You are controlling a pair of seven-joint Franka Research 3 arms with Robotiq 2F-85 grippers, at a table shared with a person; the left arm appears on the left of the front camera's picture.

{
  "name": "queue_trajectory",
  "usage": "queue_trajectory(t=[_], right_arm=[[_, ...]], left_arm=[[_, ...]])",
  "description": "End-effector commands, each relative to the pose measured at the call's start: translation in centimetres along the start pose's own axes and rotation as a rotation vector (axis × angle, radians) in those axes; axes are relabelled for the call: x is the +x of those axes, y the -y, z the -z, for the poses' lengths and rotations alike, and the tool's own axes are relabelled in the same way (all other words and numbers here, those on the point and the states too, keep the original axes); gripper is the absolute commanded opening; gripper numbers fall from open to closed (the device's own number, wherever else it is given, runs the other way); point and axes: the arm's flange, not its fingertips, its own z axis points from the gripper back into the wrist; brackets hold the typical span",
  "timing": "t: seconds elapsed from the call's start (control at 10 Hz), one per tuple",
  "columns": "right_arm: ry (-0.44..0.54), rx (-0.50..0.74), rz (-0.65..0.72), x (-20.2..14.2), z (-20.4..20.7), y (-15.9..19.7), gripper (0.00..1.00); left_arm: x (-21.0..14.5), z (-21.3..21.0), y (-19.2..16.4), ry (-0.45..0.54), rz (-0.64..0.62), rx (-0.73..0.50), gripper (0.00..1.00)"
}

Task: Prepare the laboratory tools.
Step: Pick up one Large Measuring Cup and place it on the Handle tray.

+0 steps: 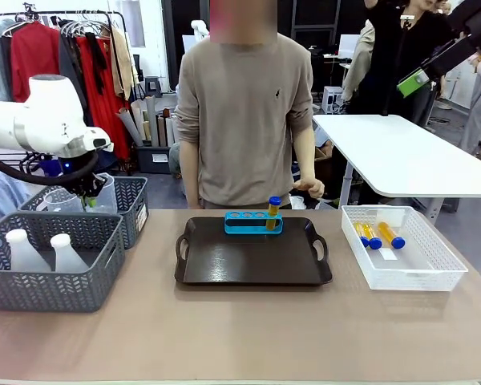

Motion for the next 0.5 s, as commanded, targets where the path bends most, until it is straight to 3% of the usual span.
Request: queue_trajectory(t=[0.0, 0.4], right_arm=[[0.009, 0.005, -0.007, 0.13, -0.04, -0.1, 1.0], [0.009, 0.005, -0.007, 0.13, -0.04, -0.1, 1.0]], left_arm=[[-0.04, 1.36, 0.11, 0.008, 0.003, 0.001, 0.0], [-0.04, 1.36, 0.11, 0.008, 0.003, 0.001, 0.0]])
